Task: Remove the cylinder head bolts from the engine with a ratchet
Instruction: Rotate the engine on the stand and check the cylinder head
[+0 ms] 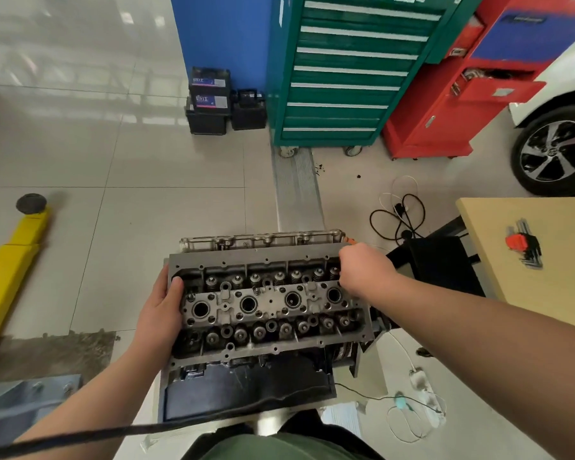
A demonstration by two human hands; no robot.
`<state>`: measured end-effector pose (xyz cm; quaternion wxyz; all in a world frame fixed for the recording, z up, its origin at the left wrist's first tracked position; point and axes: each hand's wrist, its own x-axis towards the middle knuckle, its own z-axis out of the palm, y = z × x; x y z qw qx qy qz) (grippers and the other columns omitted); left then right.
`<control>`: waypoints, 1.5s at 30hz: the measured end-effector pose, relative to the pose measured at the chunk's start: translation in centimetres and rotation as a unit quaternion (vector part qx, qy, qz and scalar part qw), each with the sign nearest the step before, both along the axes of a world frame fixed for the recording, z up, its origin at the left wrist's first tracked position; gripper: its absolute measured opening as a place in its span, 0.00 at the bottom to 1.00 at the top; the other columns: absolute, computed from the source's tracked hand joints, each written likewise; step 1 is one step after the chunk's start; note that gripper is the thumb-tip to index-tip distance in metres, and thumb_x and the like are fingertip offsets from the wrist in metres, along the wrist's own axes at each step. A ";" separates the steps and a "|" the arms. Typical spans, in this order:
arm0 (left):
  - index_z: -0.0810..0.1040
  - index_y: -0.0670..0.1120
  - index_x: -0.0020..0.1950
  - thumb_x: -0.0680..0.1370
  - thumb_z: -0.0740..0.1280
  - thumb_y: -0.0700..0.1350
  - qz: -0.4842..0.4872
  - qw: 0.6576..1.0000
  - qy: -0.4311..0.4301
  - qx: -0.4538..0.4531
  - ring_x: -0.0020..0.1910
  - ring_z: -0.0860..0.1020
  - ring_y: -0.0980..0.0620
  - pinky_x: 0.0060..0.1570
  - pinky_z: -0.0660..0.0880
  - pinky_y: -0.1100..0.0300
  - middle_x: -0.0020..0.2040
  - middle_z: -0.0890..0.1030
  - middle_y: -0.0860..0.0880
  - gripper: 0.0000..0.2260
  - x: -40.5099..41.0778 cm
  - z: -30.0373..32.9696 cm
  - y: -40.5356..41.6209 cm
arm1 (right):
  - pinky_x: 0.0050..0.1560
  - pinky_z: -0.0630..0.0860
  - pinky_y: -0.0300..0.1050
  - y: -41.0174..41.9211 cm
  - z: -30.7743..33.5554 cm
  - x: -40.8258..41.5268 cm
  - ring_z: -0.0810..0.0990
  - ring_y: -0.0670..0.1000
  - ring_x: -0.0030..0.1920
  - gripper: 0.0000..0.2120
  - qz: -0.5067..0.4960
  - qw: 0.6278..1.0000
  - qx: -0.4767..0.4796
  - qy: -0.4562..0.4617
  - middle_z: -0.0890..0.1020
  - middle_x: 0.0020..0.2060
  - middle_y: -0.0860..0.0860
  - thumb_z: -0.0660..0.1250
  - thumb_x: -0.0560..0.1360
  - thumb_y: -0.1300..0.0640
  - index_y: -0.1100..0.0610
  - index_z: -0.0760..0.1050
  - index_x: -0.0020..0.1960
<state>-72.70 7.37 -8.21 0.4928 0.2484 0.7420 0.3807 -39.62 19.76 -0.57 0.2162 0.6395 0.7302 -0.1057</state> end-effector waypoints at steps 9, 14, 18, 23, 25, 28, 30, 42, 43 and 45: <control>0.64 0.80 0.72 0.74 0.58 0.71 -0.021 1.000 -0.015 -0.008 0.62 0.83 0.42 0.63 0.77 0.35 0.67 0.82 0.50 0.25 -0.6 -0.5 0.0 | 0.42 0.78 0.50 -0.4 -0.4 0.3 0.77 0.55 0.44 0.01 -0.035 0.999 0.003 0.013 0.75 0.40 0.50 0.67 0.78 0.57 0.53 0.75 0.48; 0.64 0.81 0.72 0.82 0.57 0.66 -0.016 1.000 -0.010 -0.017 0.61 0.83 0.42 0.62 0.78 0.36 0.66 0.82 0.50 0.18 -0.7 -0.7 0.1 | 0.42 0.78 0.50 -0.8 -0.7 0.5 0.77 0.56 0.46 0.03 -0.041 0.999 0.007 0.023 0.76 0.41 0.51 0.65 0.79 0.58 0.52 0.72 0.48; 0.64 0.79 0.73 0.85 0.58 0.63 -0.010 1.000 -0.009 -0.012 0.61 0.83 0.43 0.63 0.78 0.36 0.67 0.82 0.50 0.17 -0.4 -0.5 0.1 | 0.39 0.74 0.49 -1.3 -1.1 0.7 0.77 0.55 0.44 0.03 -0.043 0.998 0.021 0.030 0.75 0.43 0.51 0.65 0.79 0.57 0.53 0.71 0.52; 0.64 0.77 0.74 0.85 0.57 0.63 -0.013 1.000 -0.002 -0.010 0.62 0.82 0.42 0.64 0.77 0.36 0.67 0.82 0.50 0.18 -0.3 -0.6 0.0 | 0.39 0.76 0.49 -1.3 -0.5 1.0 0.77 0.55 0.44 0.06 -0.003 0.999 0.033 0.006 0.78 0.45 0.52 0.66 0.80 0.55 0.54 0.75 0.55; 0.65 0.76 0.74 0.84 0.58 0.63 -0.013 1.000 -0.002 -0.008 0.62 0.82 0.42 0.64 0.77 0.36 0.67 0.82 0.50 0.18 -0.3 -0.7 0.0 | 0.35 0.73 0.49 -1.1 -0.2 0.5 0.75 0.56 0.42 0.08 0.043 0.998 0.010 -0.041 0.75 0.42 0.52 0.66 0.78 0.58 0.56 0.74 0.57; 0.65 0.74 0.75 0.85 0.58 0.62 -0.012 1.000 0.001 -0.009 0.63 0.82 0.42 0.66 0.77 0.36 0.68 0.82 0.50 0.18 -0.4 -0.9 0.0 | 0.27 0.63 0.47 -0.5 0.5 -0.6 0.74 0.56 0.40 0.13 0.108 0.989 -0.009 -0.103 0.73 0.40 0.52 0.67 0.75 0.61 0.54 0.70 0.58; 0.64 0.74 0.75 0.84 0.58 0.63 -0.016 1.000 0.006 -0.011 0.63 0.82 0.41 0.66 0.76 0.36 0.68 0.82 0.50 0.19 -0.4 -0.8 0.0 | 0.26 0.61 0.47 -0.3 0.9 -1.0 0.74 0.56 0.42 0.11 0.131 0.982 -0.016 -0.136 0.76 0.44 0.52 0.65 0.76 0.61 0.53 0.74 0.58; 0.63 0.73 0.76 0.84 0.57 0.64 -0.036 0.999 0.040 -0.008 0.62 0.82 0.41 0.64 0.77 0.36 0.67 0.82 0.49 0.19 -0.3 -0.3 0.0 | 0.44 0.71 0.50 -2.3 -1.3 -1.5 0.77 0.57 0.58 0.24 -0.259 0.961 0.080 0.049 0.76 0.61 0.54 0.70 0.77 0.50 0.54 0.67 0.69; 0.63 0.71 0.76 0.84 0.56 0.63 -0.041 0.998 0.057 -0.005 0.61 0.82 0.41 0.63 0.78 0.36 0.65 0.83 0.49 0.19 -0.3 -0.1 -0.1 | 0.49 0.73 0.52 -2.5 -1.6 -1.5 0.75 0.58 0.62 0.27 -0.294 0.951 0.070 0.070 0.74 0.66 0.55 0.69 0.77 0.48 0.54 0.64 0.72; 0.62 0.68 0.78 0.84 0.58 0.63 -0.046 0.995 0.093 -0.002 0.58 0.83 0.42 0.61 0.79 0.36 0.63 0.84 0.49 0.22 -0.2 0.1 -0.2 | 0.59 0.76 0.56 -2.4 -1.8 -1.5 0.76 0.59 0.63 0.29 -0.342 0.935 0.023 0.089 0.75 0.66 0.56 0.67 0.78 0.47 0.54 0.61 0.74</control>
